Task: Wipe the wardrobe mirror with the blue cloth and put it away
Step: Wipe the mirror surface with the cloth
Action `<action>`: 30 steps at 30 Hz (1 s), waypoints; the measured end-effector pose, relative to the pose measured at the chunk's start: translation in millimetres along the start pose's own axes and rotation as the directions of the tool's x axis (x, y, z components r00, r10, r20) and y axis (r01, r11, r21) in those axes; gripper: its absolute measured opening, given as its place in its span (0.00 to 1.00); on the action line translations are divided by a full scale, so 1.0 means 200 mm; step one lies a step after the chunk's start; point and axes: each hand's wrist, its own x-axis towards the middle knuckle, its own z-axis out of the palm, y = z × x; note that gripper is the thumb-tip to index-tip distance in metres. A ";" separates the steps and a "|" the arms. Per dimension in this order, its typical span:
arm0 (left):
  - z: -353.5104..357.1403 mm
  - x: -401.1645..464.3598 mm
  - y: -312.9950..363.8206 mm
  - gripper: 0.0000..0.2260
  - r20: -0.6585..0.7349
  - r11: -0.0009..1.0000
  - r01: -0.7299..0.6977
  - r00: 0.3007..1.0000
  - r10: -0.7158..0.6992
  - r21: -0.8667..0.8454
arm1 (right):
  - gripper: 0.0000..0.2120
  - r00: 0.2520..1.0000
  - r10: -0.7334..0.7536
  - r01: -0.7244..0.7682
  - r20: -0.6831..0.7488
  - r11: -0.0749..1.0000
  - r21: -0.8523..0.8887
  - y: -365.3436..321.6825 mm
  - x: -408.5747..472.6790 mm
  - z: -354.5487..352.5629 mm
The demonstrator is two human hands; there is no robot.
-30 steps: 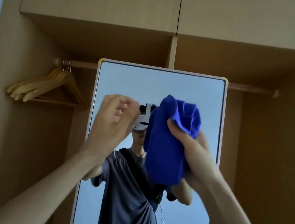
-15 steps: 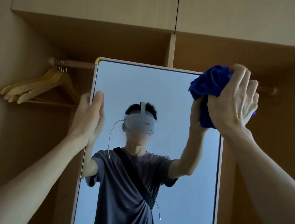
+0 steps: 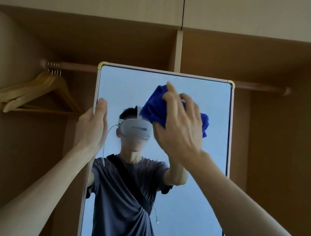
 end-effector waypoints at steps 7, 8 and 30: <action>0.00 0.04 -0.07 0.26 0.008 0.998 -0.005 1.000 0.005 -0.056 | 0.20 0.935 -0.333 0.353 0.118 0.902 -0.249 0.11 -0.07 0.06; 0.01 0.05 -0.07 0.26 0.014 0.997 0.001 1.000 0.000 -0.071 | 0.20 0.948 -0.298 0.317 0.110 0.906 -0.282 0.15 -0.06 0.05; 0.05 0.06 -0.09 0.10 0.000 0.994 -0.027 1.000 0.027 -0.108 | 0.23 0.951 0.297 -0.308 -0.081 0.927 -0.216 0.63 0.14 0.04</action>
